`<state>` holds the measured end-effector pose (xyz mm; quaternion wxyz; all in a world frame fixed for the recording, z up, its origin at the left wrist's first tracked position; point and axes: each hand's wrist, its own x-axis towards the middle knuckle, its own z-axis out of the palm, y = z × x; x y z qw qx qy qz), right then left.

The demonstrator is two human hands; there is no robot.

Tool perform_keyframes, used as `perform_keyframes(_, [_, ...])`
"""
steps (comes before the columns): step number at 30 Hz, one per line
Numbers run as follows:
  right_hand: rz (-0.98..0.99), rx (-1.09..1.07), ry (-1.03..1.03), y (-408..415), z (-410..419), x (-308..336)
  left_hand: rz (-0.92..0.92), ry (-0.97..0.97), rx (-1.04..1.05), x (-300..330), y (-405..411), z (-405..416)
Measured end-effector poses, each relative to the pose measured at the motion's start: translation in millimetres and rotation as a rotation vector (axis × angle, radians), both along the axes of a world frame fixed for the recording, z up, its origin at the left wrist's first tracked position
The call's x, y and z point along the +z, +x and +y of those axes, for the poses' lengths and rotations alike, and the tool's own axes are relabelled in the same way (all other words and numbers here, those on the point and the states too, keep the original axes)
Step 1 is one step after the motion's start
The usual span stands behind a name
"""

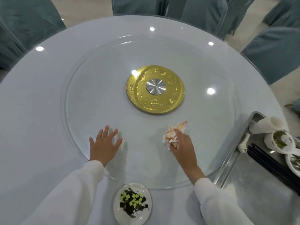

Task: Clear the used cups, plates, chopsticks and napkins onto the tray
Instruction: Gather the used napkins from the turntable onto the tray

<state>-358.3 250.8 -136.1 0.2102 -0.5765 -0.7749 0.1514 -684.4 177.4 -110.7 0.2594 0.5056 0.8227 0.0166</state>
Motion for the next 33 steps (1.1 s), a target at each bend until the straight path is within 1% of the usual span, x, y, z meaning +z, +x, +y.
perform_keyframes(3, [-0.013,0.107,0.017,-1,-19,-3,0.006,-0.02,-0.009,0,-3,1])
perform_keyframes(5, [-0.048,0.177,0.008,7,-9,-1,0.01,-0.034,-0.018,1,-3,0])
perform_keyframes(6, [-0.042,0.174,-0.017,12,2,1,0.013,-0.039,-0.024,1,-3,0])
perform_keyframes(8, [-0.001,0.084,-0.095,23,31,7,-0.006,-0.059,-0.03,1,-4,0])
perform_keyframes(12, [0.077,-0.184,-0.169,38,77,12,-0.063,-0.123,-0.035,1,-2,2])
perform_keyframes(15, [0.063,-0.316,-0.165,23,80,8,-0.078,-0.145,-0.041,0,4,0])
perform_keyframes(17, [0.021,-0.346,-0.136,5,70,6,-0.083,-0.154,-0.042,-1,9,-1])
perform_keyframes(23, [-0.042,-0.262,-0.051,-26,21,4,-0.075,-0.147,-0.056,1,16,-6])
perform_keyframes(29, [-0.094,-0.132,-0.033,-54,-34,10,-0.054,-0.176,-0.068,7,13,-2])
perform_keyframes(33, [-0.119,-0.033,-0.051,-71,-75,18,-0.049,-0.217,-0.112,14,8,2])
